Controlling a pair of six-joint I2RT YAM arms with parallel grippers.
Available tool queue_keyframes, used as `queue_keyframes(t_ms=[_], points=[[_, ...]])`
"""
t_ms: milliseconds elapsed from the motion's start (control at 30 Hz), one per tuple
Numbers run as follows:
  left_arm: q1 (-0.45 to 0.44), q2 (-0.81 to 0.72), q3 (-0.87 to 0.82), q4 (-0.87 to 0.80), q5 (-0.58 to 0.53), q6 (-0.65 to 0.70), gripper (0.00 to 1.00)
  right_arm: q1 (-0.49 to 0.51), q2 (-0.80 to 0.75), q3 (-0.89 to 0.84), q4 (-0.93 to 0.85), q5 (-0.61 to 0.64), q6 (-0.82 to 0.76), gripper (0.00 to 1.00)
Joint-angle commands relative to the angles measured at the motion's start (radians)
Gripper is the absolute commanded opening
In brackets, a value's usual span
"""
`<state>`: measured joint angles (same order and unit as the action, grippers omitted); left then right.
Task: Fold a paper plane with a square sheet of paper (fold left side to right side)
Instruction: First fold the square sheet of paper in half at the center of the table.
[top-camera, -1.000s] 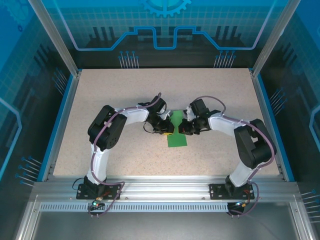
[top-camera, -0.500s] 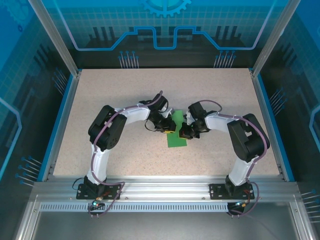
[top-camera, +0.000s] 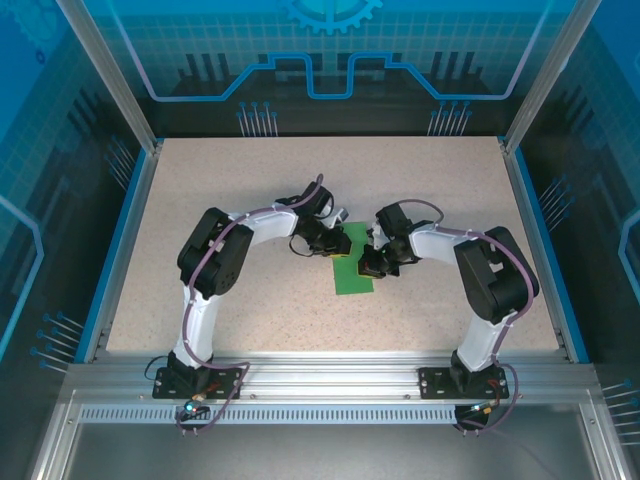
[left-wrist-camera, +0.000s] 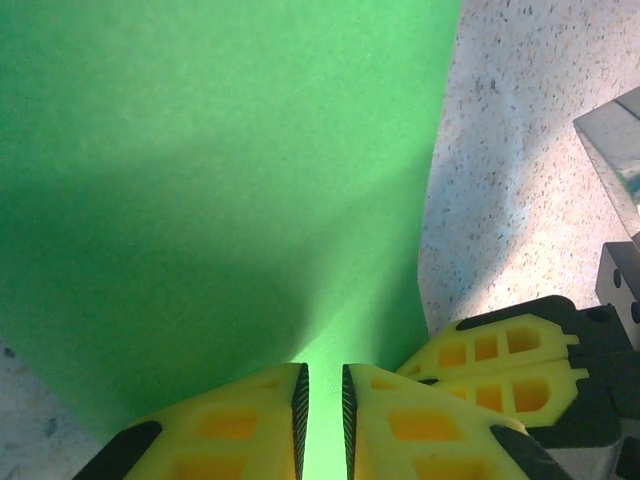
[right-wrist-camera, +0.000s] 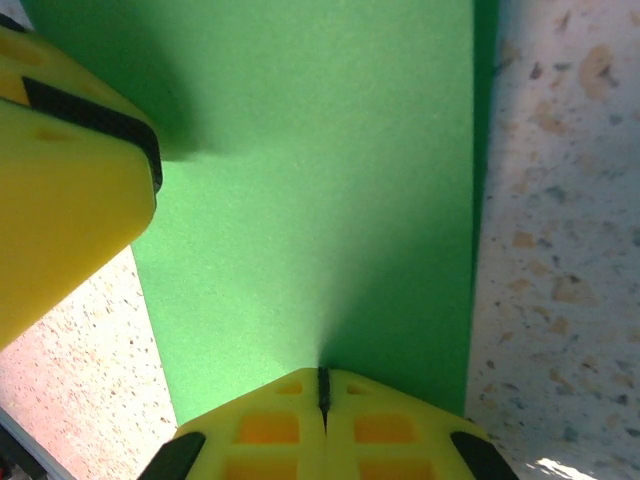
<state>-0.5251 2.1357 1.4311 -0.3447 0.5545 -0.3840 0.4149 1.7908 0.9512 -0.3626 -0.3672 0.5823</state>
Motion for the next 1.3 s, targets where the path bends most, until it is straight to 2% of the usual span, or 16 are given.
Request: queue_keyframes(t_ms=[0, 333, 633, 1267], points=[[0.011, 0.022, -0.030, 0.040, 0.010, 0.030, 0.19, 0.010, 0.043, -0.012, -0.101, 0.090, -0.018, 0.05], [0.018, 0.014, -0.118, 0.108, -0.051, 0.020, 0.18, 0.008, 0.043, -0.011, -0.127, 0.112, -0.029, 0.05], [0.061, -0.003, -0.148, 0.169, -0.085, -0.016, 0.18, 0.008, 0.053, -0.014, -0.145, 0.128, -0.033, 0.05], [0.122, 0.099, 0.039, 0.125, -0.107, -0.026, 0.19, 0.008, 0.056, -0.025, -0.148, 0.128, -0.033, 0.05]])
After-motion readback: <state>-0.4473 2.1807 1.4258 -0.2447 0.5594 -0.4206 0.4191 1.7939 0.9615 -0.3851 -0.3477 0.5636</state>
